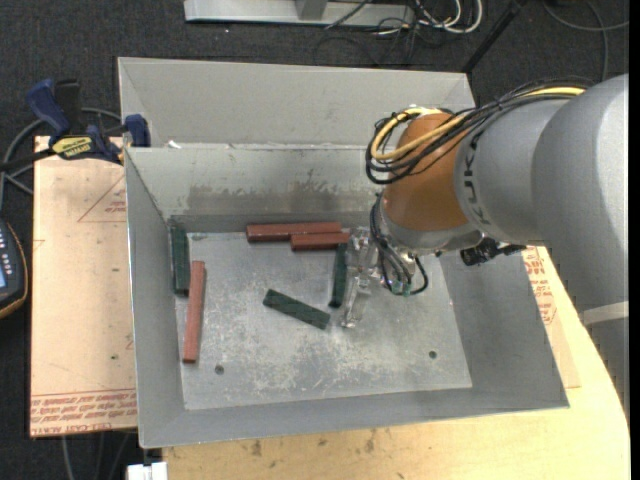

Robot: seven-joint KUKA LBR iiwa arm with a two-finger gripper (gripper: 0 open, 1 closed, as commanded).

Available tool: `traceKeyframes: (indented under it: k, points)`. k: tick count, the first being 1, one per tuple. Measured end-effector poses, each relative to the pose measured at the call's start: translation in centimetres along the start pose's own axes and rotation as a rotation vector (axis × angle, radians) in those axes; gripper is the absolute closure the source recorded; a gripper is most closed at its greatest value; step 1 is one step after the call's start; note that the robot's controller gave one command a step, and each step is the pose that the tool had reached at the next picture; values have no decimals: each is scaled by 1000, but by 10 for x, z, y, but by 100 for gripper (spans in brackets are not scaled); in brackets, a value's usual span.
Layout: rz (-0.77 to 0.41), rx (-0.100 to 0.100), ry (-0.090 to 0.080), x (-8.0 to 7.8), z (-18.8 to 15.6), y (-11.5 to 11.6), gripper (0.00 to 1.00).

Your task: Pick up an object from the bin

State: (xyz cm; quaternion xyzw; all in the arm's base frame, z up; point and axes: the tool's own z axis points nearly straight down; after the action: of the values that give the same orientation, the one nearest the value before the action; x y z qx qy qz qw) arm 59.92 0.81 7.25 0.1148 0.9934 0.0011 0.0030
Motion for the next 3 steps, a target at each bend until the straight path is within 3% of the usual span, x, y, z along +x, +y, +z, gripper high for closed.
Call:
traceKeyframes:
  k: [1, 2, 3]
  points:
    - [-70, -4, -2, 19, 1, 98, 0]
    - [98, 1, 4, 39, -35, 93, 0]
    - [205, 4, 5, 3, 4, 28, 0]
